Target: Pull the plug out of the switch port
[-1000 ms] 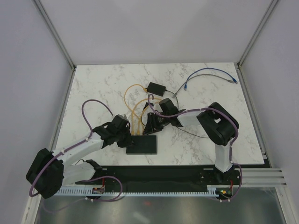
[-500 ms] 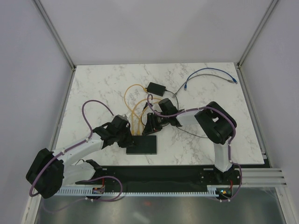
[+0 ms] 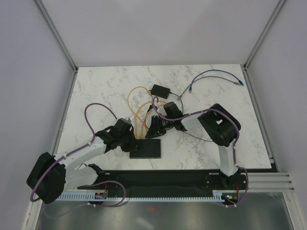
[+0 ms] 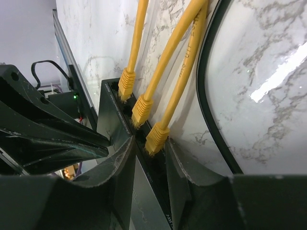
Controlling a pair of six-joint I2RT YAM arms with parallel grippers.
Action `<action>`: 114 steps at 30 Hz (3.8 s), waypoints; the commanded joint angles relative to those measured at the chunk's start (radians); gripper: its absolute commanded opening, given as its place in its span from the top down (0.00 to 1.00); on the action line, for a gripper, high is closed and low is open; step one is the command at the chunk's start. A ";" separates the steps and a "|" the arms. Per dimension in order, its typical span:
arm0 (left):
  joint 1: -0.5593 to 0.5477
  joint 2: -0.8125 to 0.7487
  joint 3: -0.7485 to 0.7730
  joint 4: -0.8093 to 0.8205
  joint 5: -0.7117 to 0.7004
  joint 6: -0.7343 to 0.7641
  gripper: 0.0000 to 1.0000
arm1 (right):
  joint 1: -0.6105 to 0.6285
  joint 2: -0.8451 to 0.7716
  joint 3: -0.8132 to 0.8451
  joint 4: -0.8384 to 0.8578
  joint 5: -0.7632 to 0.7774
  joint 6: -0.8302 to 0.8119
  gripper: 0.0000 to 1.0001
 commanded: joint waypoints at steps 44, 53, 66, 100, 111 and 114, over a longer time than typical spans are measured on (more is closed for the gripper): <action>0.003 -0.002 -0.050 0.034 0.029 -0.007 0.78 | 0.001 -0.052 -0.078 0.163 0.344 0.167 1.00; 0.003 -0.117 -0.054 0.036 0.035 0.014 0.78 | 0.000 -0.242 -0.016 -0.046 0.205 0.053 1.00; 0.003 -0.151 -0.059 0.037 0.023 0.019 0.78 | 0.000 -0.828 -0.063 -0.400 0.214 -0.103 1.00; 0.003 -0.168 -0.065 0.036 0.041 0.045 0.77 | -0.375 -0.884 0.393 -0.654 0.564 -0.157 1.00; 0.005 -0.159 -0.074 0.040 0.043 0.049 0.77 | -0.828 -0.784 0.202 -0.309 0.223 0.147 1.00; 0.003 -0.154 -0.079 0.048 0.044 0.049 0.77 | -0.913 -0.764 0.137 -0.212 0.205 0.217 1.00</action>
